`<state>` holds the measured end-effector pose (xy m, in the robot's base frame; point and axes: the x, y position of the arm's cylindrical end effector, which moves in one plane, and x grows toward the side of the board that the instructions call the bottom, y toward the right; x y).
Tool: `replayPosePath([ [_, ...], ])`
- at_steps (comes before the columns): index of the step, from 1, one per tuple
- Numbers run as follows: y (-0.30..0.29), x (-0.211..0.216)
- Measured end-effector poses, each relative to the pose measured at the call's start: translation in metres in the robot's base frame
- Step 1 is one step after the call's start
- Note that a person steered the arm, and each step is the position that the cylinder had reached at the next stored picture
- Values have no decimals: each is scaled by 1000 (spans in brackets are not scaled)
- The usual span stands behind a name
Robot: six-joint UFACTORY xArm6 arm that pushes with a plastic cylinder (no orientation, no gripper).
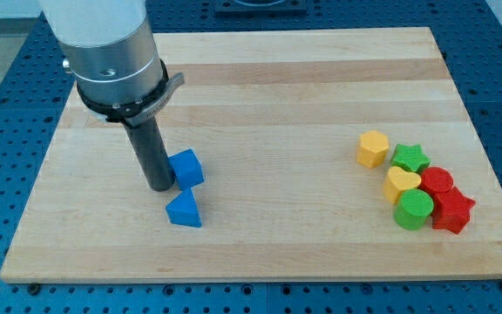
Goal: Move the blue triangle to the left of the yellow hexagon
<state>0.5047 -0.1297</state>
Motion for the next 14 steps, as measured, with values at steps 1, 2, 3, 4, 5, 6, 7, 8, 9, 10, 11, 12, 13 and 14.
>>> replayPosePath([
  [1, 25, 0],
  [2, 49, 0],
  [3, 49, 1],
  [4, 16, -6],
  [5, -27, -7],
  [6, -45, 22],
  [7, -45, 86],
  [8, -26, 77],
  [9, 17, 57],
  [10, 63, 32],
  [11, 96, 18],
  [12, 87, 22],
  [13, 79, 22],
  [14, 141, 22],
])
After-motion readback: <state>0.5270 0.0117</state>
